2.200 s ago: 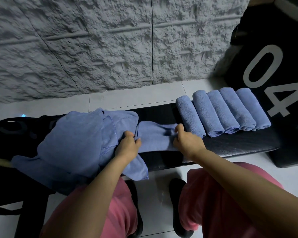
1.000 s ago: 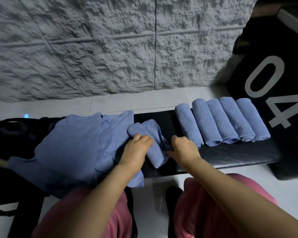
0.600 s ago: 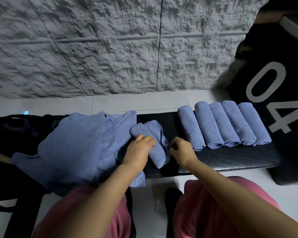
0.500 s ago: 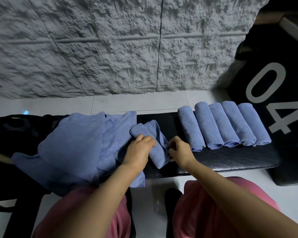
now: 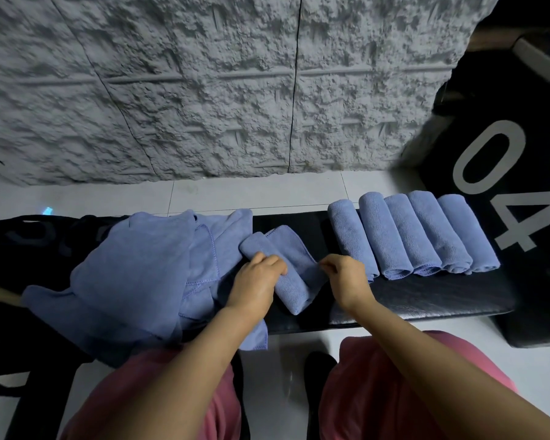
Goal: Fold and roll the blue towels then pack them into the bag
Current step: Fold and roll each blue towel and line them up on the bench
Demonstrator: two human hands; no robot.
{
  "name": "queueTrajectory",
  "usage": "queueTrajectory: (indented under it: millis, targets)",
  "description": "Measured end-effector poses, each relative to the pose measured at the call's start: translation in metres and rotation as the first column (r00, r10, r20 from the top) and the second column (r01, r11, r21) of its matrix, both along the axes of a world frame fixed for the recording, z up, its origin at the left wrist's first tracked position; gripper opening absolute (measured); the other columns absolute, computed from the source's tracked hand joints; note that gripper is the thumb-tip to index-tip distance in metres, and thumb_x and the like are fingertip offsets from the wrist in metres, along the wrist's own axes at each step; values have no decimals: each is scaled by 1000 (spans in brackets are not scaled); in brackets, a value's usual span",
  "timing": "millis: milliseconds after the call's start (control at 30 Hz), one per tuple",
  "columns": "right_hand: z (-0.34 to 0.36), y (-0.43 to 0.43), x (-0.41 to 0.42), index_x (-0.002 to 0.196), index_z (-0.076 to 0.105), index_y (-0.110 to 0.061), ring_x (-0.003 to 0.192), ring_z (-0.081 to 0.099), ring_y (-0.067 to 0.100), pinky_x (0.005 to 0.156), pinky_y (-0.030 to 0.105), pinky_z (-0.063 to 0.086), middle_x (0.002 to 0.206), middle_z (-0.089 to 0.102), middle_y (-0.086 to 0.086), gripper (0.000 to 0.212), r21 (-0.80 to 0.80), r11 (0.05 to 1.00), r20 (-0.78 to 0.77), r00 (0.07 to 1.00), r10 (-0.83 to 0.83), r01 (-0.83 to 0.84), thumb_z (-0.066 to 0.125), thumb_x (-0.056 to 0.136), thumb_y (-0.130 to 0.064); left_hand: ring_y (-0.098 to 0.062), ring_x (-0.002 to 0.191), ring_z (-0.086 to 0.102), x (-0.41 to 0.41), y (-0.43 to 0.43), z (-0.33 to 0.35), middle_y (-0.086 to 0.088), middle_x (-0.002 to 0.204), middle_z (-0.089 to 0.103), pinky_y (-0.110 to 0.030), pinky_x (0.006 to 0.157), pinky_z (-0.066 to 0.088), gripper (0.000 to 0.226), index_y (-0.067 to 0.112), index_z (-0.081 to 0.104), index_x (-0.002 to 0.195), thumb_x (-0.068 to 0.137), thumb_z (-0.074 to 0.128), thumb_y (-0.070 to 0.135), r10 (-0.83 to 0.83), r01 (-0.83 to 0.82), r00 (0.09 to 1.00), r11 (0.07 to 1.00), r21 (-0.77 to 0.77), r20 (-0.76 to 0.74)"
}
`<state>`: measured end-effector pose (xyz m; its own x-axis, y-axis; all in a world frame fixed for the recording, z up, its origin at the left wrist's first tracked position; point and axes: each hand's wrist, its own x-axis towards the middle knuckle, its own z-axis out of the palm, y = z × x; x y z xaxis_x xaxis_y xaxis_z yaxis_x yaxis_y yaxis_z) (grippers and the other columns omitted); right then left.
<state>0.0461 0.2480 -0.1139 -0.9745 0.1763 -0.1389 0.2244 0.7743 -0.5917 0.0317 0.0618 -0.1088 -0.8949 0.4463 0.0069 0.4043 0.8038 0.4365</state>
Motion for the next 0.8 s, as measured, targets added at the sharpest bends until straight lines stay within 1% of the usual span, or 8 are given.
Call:
queueTrajectory:
  millis: [67, 167, 267, 367, 467, 567, 667, 800]
  targets:
    - [4, 0, 1, 98, 60, -13, 90, 50, 27, 63, 33, 37, 98, 58, 6, 21, 214, 976, -56, 997, 50, -37, 47, 86, -1, -20, 98, 52, -1, 0, -4, 2, 110, 57, -34, 81, 47, 47, 15, 62, 108, 73, 48, -14, 5, -5, 1000, 1000, 12, 15]
    - [12, -13, 9, 94, 61, -12, 89, 53, 29, 62, 37, 45, 95, 52, 6, 18, 283, 931, -171, 943, 285, -230, 48, 85, -19, -18, 109, 50, -4, 1, -10, 4, 115, 59, -33, 89, 46, 44, 18, 62, 113, 80, 49, -7, 6, -8, 999, 999, 50, 41]
    - [9, -29, 21, 98, 65, -13, 79, 58, 26, 52, 34, 51, 88, 60, 4, 44, 385, 821, 23, 893, 449, -422, 72, 66, -43, -14, 120, 45, -8, 5, -11, 5, 128, 57, -19, 102, 35, 47, 17, 60, 121, 84, 44, -6, -23, 12, 996, 993, 121, 90]
    - [4, -39, 22, 84, 65, -10, 70, 61, 24, 42, 26, 45, 79, 61, 5, 49, 487, 773, 135, 910, 393, -406, 87, 44, -25, -13, 128, 41, -5, 12, -8, 2, 142, 44, -13, 102, 29, 48, 16, 57, 126, 85, 44, -7, 104, -147, 981, 949, 278, 163]
    - [6, -38, 15, 110, 53, -2, 103, 53, 32, 66, 32, 43, 110, 58, 14, 30, 353, 894, 155, 960, 234, -275, 60, 83, -14, -18, 126, 42, -3, 20, -12, -1, 143, 35, -23, 103, 34, 52, 15, 45, 134, 86, 56, 2, 323, -374, 926, 862, 343, 197]
    - [10, -26, 11, 111, 47, 0, 97, 57, 35, 64, 30, 36, 108, 60, 19, 27, 122, 988, 200, 977, 72, -98, 50, 91, -18, -26, 124, 46, -7, 30, -18, -7, 142, 35, -39, 104, 40, 65, 23, 32, 143, 86, 63, 17, 310, -465, 846, 826, 317, 433]
    - [19, -21, 8, 120, 39, -1, 91, 60, 36, 66, 33, 43, 107, 59, 22, 34, -109, 992, 239, 970, -36, 64, 50, 92, -16, -24, 123, 48, -13, 45, -19, -6, 143, 37, -38, 103, 41, 66, 34, 27, 145, 89, 60, 21, 213, -462, 806, 810, 361, 553]
    - [22, -12, 5, 127, 35, 3, 101, 60, 34, 77, 36, 48, 108, 59, 21, 35, 27, 999, 297, 954, -46, 40, 45, 95, -8, -20, 122, 48, -23, 71, -16, 0, 144, 37, -39, 104, 41, 63, 41, 27, 143, 91, 56, 19, 113, -455, 773, 784, 422, 624]
